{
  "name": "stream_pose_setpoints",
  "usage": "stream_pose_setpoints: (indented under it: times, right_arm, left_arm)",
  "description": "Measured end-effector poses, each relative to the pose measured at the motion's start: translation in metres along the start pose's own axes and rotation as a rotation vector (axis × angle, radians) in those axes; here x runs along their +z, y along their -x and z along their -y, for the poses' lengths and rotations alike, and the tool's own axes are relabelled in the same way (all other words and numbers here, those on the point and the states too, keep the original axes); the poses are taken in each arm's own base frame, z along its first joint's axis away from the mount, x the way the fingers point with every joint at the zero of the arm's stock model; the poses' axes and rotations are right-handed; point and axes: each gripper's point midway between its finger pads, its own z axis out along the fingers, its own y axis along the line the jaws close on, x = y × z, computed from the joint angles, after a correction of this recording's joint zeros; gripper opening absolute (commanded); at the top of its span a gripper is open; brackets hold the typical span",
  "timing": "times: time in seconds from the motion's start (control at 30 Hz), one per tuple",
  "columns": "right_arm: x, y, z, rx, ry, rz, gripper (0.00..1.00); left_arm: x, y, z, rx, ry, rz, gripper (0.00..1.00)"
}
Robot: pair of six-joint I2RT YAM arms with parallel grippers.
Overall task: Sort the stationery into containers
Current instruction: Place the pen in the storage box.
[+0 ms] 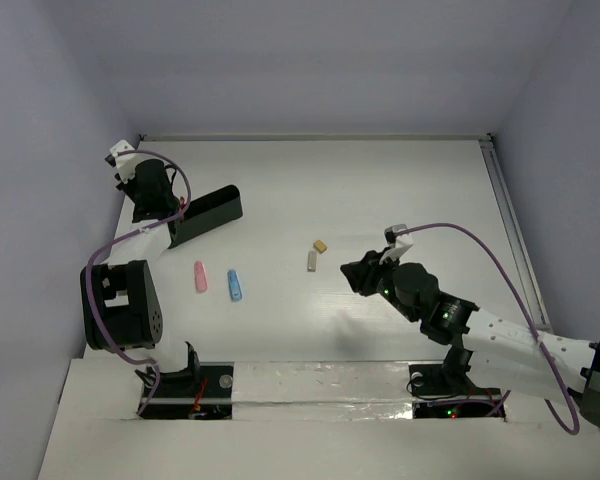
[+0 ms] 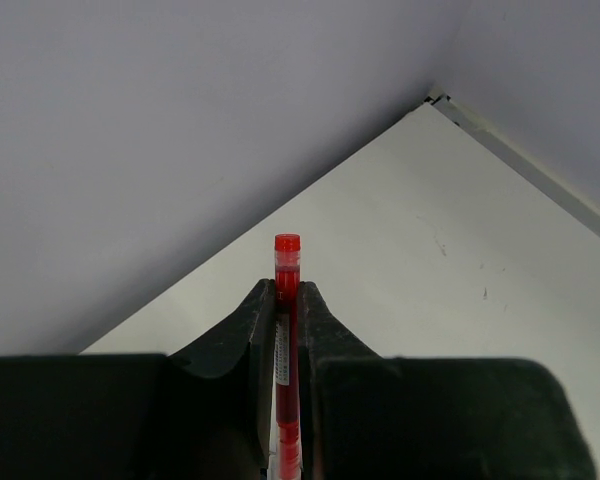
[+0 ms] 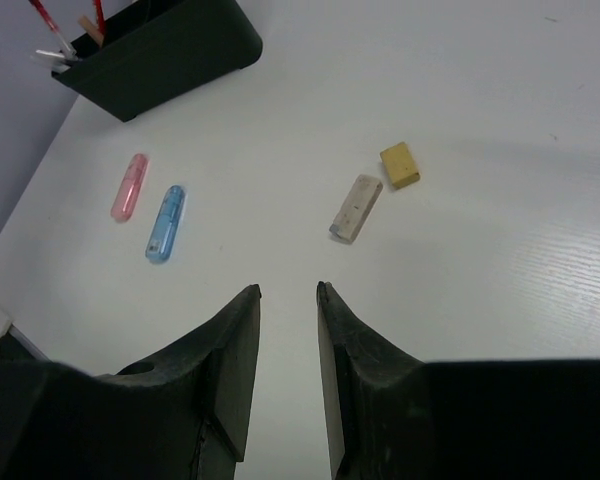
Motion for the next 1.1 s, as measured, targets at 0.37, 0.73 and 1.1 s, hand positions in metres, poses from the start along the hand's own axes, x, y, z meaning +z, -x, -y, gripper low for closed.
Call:
stream_pose_setpoints:
  times: [0.37,0.73,1.1]
  right_arm:
    - [0.001,0.001,-0.002,0.003,0.007,0.004,0.35]
    - [0.0,0.003,-0.003,0.006,0.011,0.011,0.35]
    - [-0.001,0.005,-0.004,0.01,0.016,0.018,0.35]
  left_arm:
    - [-0.01,-0.004,0.009,0.036,0.003,0.026,0.04]
    - [-0.016,-0.007,0.012,0.064,0.019,0.042,0.1]
    - [-0.022,-0.012,0.013,0.094,0.032,0.044,0.25]
